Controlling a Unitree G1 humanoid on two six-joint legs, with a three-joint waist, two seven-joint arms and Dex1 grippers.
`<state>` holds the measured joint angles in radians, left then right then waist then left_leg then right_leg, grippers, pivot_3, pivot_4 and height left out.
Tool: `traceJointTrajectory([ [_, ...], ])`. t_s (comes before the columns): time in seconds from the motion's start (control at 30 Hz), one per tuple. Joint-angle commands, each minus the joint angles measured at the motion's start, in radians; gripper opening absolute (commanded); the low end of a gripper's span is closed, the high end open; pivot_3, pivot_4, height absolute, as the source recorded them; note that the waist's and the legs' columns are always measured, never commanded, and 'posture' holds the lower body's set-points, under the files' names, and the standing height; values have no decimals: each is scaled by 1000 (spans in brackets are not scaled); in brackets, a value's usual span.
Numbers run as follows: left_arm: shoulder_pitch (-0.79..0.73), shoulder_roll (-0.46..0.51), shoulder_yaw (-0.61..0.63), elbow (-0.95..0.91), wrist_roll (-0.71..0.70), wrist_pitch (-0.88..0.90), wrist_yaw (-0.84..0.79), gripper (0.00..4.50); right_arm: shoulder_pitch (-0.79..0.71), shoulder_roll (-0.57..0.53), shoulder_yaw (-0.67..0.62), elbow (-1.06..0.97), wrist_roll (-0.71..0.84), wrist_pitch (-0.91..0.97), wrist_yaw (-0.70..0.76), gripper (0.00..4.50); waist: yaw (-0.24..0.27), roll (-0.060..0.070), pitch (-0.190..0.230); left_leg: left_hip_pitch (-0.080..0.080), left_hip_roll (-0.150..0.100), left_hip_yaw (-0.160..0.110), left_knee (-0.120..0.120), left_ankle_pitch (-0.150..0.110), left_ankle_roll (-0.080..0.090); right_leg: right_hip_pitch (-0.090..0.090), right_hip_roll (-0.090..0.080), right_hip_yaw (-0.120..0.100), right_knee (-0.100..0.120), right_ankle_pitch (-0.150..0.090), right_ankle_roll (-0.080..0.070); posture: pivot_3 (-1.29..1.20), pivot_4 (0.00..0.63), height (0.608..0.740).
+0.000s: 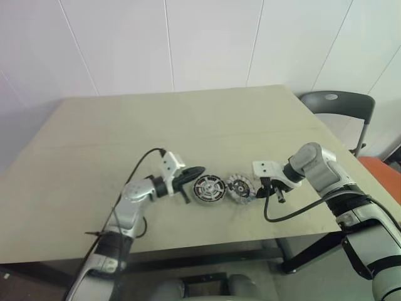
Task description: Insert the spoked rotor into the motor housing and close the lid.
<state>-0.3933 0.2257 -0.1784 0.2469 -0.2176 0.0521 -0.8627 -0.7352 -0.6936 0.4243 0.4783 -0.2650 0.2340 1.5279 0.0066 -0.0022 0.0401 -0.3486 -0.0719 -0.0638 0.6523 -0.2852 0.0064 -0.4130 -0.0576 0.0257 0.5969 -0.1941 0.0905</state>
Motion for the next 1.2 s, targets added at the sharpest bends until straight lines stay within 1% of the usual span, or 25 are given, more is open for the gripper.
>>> traceJointTrajectory([
  [0.03,-78,-24,-49,87,48,-21,-23,0,-6,28,9,-7,23,-12,0,49,-1,0,0,1,0,0,0,0,0,1,0,0,0,0,0,0,0,740],
  [0.1,-103,-43,-58,136,50,-23,-34,0,-4,29,10,-8,21,-12,-3,49,-3,0,0,3,0,0,0,0,0,3,1,0,0,0,0,0,0,740],
  [0.23,-145,-56,-122,231,130,-18,-34,0,4,31,8,-22,23,-4,-8,49,-4,0,0,6,1,0,-1,0,0,6,1,0,0,-1,-1,0,0,740],
  [0.37,-157,-64,-137,232,145,-6,-43,0,10,27,8,-30,24,1,-10,49,-5,0,0,8,1,0,0,0,0,8,1,0,0,-2,0,0,0,740],
  [0.4,-161,-63,-134,231,146,-3,-44,0,10,27,8,-32,24,2,-11,49,-6,0,0,8,1,0,0,0,0,8,1,0,0,-3,3,0,0,740],
  [0.57,-173,-38,-146,236,181,28,-58,0,14,28,2,-44,35,13,-9,49,-6,0,0,8,1,0,0,0,0,8,1,0,0,-3,3,0,0,740],
  [0.87,-154,-26,-163,203,186,78,-78,0,8,35,-11,-37,72,42,-4,49,-20,0,0,9,1,-1,-1,0,0,8,1,0,0,-2,5,0,0,740],
  [1.2,-199,2,-146,195,188,87,-89,0,7,41,-19,-49,94,63,-2,49,-22,0,0,9,1,-1,-1,0,0,7,1,0,0,-2,6,0,0,740],
])
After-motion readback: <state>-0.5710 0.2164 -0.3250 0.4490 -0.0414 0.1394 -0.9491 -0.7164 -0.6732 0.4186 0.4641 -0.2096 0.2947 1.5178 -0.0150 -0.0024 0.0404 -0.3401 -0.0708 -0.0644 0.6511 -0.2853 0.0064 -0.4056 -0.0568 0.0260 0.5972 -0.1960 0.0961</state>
